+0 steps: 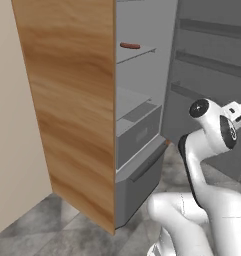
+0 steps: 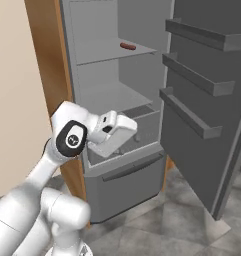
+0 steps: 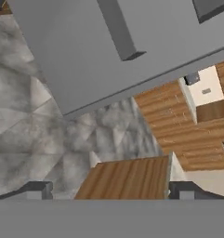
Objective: Move the hot dog bun to the plate on the dining table and place the condiment next to that plate. Then navigate to the fridge and take the sausage and place it on the plate as well.
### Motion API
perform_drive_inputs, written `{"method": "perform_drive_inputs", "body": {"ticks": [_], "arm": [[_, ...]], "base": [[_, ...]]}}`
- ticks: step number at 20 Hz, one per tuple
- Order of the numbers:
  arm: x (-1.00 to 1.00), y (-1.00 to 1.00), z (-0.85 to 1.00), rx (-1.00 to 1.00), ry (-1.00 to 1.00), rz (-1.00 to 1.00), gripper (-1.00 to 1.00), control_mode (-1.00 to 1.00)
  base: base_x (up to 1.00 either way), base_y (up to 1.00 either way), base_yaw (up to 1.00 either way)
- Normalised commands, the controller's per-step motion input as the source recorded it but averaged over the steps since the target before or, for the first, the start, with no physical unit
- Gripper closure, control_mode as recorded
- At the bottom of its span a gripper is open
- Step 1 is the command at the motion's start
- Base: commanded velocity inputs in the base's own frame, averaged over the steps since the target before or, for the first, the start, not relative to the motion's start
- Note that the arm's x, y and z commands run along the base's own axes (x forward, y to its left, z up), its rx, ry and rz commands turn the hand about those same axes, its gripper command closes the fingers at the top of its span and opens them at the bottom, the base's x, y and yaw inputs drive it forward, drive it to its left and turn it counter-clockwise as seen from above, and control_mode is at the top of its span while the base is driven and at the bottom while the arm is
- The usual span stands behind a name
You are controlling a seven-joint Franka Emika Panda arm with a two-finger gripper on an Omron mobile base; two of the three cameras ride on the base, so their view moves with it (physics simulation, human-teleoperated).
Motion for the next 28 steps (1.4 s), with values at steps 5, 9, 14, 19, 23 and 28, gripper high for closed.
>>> {"method": "perform_drive_inputs", "body": {"ticks": [5, 9, 14, 19, 23, 28], "arm": [[-0.47, 1.0, 0.43, 0.46, 0.3, 0.01, -1.0, -1.0], [-0.13, 1.0, 0.09, 0.46, 0.01, 0.01, -1.0, -1.0], [0.0, 0.95, -0.15, 0.36, -0.16, 0.0, -1.0, -1.0], [0.0, 0.44, -0.31, 0.06, -0.09, -0.01, -1.0, -1.0], [0.0, 0.0, -0.04, 0.0, 0.0, 0.0, -1.0, 1.0], [0.0, 0.0, 0.0, 0.0, 0.0, 0.0, -1.0, 1.0]], "base": [[0.0, 0.0, 0.0], [0.0, 0.0, 0.0], [0.0, 0.0, 0.0], [0.0, 0.0, 0.0], [0.35, -0.34, 0.0], [1.0, -0.98, 0.11]]}}
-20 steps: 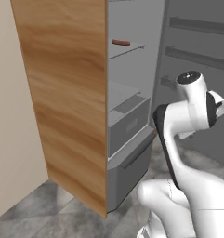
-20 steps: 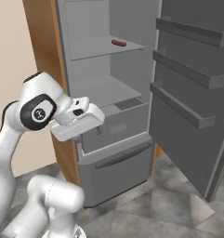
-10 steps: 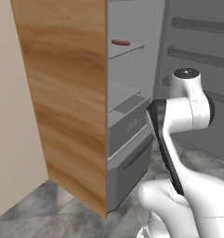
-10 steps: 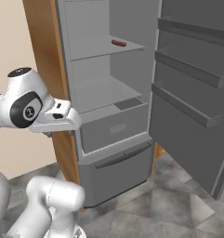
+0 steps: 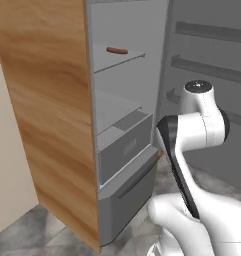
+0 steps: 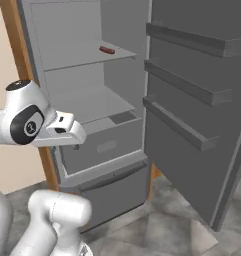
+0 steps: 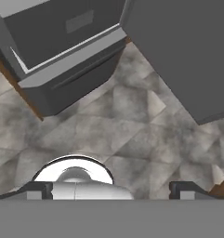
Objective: Move the hot dog bun to the plate on the dining table and place the condiment next to that plate. Then navigate to the fridge and take the sausage and place it on the plate as well.
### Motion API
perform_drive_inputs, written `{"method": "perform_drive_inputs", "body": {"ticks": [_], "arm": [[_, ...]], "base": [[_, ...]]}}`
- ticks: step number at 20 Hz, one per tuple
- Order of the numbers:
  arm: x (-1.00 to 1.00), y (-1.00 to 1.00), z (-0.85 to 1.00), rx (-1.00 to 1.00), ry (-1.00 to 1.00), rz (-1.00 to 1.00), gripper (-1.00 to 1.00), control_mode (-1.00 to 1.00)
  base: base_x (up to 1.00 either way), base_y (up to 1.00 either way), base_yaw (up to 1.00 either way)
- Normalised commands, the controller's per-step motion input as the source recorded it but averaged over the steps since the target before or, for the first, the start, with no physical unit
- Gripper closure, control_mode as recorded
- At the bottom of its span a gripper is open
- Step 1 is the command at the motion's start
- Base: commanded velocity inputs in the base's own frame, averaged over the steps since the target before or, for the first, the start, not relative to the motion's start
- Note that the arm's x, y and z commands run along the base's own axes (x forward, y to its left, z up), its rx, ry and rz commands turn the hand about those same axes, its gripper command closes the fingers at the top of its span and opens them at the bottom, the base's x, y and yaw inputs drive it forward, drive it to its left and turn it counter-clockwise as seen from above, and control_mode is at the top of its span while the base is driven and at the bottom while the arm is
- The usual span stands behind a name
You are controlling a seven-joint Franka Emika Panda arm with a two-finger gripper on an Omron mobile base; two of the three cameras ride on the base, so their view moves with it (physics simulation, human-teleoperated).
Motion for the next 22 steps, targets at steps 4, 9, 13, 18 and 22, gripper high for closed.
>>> {"method": "perform_drive_inputs", "body": {"ticks": [4, 9, 13, 18, 22], "arm": [[0.0, 0.0, 0.0, 0.0, 0.0, 0.0, -1.0, 1.0], [0.0, 0.0, 0.0, 0.0, 0.0, 0.0, -1.0, 1.0], [0.0, 0.0, 0.0, 0.0, 0.0, 0.0, -1.0, 1.0], [0.0, 0.0, 0.0, 0.0, 0.0, 0.0, -1.0, 1.0], [-0.41, -0.08, 0.34, 0.0, -0.39, 0.11, -1.0, -1.0]], "base": [[1.0, -0.63, 0.4], [0.99, -0.36, 0.56], [0.93, -0.38, 0.55], [0.64, -0.25, 0.44], [0.0, 0.0, 0.0]]}}
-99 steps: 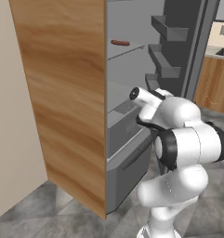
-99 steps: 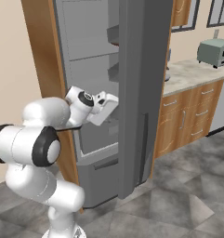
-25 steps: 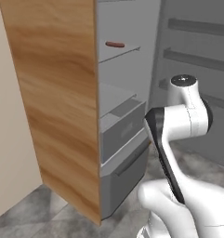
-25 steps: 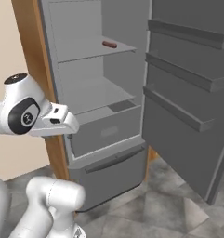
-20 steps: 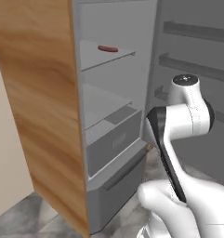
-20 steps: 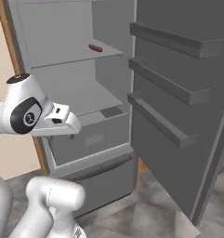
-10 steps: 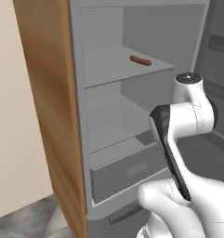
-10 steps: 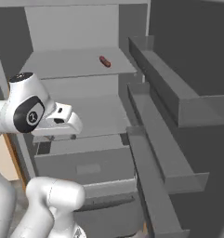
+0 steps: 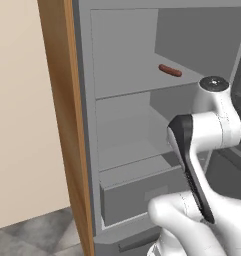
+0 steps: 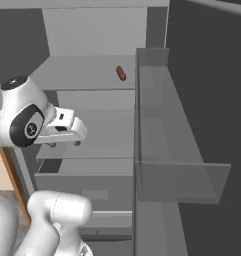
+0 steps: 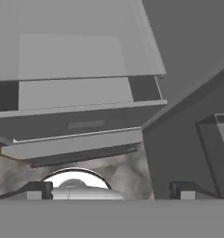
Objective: Move the hot dog bun to the plate on the dining table and place the condiment next to that plate. Then navigate to the fridge and take the sausage and place it on the plate as well.
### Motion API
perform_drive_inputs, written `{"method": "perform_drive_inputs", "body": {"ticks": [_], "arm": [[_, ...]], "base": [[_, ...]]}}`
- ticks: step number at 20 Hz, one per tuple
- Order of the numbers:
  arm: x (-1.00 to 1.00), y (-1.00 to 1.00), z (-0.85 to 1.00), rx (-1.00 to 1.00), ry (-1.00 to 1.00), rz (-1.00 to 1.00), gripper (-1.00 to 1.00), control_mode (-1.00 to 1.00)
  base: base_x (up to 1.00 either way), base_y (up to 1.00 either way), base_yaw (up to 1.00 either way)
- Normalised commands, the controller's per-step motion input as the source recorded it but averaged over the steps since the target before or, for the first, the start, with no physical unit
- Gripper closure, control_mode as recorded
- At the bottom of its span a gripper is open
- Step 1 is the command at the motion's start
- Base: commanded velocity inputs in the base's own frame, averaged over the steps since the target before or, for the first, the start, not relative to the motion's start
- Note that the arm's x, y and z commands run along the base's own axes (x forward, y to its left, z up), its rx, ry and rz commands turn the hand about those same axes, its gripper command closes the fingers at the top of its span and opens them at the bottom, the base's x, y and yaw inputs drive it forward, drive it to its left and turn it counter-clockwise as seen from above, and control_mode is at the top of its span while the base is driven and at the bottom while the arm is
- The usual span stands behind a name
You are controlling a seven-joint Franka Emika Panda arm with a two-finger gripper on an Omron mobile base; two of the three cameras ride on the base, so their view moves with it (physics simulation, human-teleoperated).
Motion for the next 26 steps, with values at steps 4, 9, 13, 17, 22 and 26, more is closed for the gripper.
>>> {"method": "perform_drive_inputs", "body": {"ticks": [4, 9, 13, 17, 22, 26], "arm": [[-0.45, -0.07, 0.9, 0.0, -0.72, 0.04, -1.0, -1.0], [0.21, -0.17, 0.96, 0.01, -0.42, 0.0, -1.0, -1.0], [0.81, -0.23, 0.89, 0.04, -0.2, 0.01, -1.0, -1.0], [1.0, -0.04, 0.32, 0.05, -0.09, 0.09, -1.0, -1.0], [0.99, -0.04, 0.0, 0.02, -0.1, 0.09, -1.0, -1.0], [0.92, -0.14, 0.0, 0.0, -0.08, 0.0, -1.0, -1.0]], "base": [[0.0, 0.0, 0.0], [0.0, 0.0, 0.0], [0.0, 0.0, 0.0], [0.0, 0.0, 0.0], [0.0, 0.0, 0.0], [0.0, 0.0, 0.0]]}}
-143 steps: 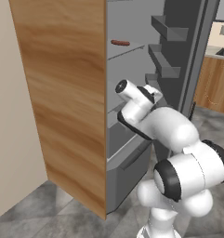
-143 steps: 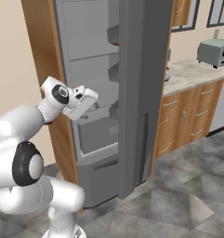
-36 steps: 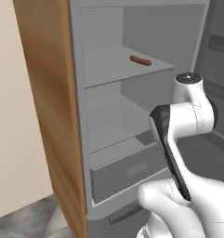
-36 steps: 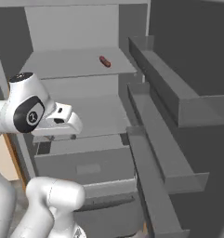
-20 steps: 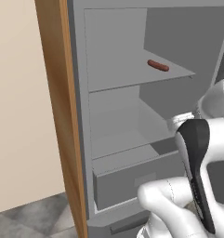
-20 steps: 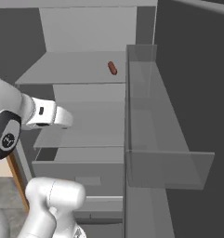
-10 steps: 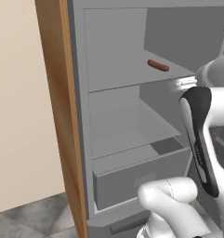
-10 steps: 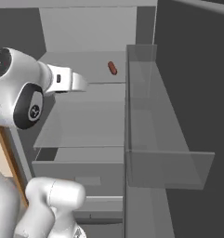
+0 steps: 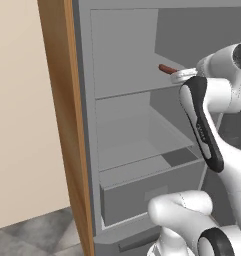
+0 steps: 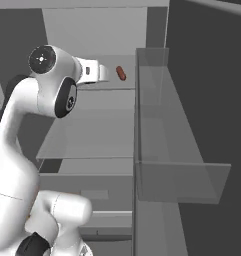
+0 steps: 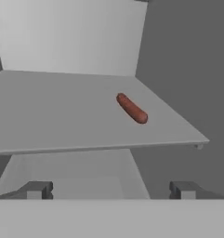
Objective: Move the hot dog bun to the plate on the dining table and place the condiment next to that plate. Then navigate to the fridge and take the sausage and place it on the plate as well.
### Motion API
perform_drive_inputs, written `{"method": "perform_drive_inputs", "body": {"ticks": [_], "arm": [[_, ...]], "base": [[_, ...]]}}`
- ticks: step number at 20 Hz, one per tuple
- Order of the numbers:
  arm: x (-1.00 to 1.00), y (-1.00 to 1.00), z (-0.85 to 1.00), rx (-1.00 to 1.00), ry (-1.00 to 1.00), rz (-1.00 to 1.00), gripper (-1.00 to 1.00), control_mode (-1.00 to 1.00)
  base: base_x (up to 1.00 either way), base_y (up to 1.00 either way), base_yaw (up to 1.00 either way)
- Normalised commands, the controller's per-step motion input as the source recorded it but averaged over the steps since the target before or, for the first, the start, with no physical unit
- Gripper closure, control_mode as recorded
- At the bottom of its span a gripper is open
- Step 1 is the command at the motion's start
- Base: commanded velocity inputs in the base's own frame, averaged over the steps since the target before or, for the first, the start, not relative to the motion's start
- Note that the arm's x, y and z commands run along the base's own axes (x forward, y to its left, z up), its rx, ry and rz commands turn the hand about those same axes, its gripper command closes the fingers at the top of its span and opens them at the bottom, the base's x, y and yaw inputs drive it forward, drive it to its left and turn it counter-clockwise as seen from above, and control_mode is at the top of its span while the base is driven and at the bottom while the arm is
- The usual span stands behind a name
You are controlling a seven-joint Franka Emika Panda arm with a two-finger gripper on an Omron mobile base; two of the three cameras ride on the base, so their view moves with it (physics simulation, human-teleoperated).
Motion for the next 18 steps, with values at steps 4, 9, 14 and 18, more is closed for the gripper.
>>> {"method": "perform_drive_inputs", "body": {"ticks": [4, 9, 14, 18], "arm": [[0.86, -0.19, 0.01, 0.0, -0.03, 0.0, -1.0, -1.0], [0.79, -0.25, 0.0, 0.0, 0.01, 0.0, -1.0, -1.0], [0.63, -0.04, -0.05, 0.0, 0.07, 0.0, -1.0, -1.0], [0.59, -0.08, -0.1, 0.0, 0.06, 0.0, -1.0, -1.0]], "base": [[0.0, 0.0, 0.0], [0.0, 0.0, 0.0], [0.0, 0.0, 0.0], [0.0, 0.0, 0.0]]}}
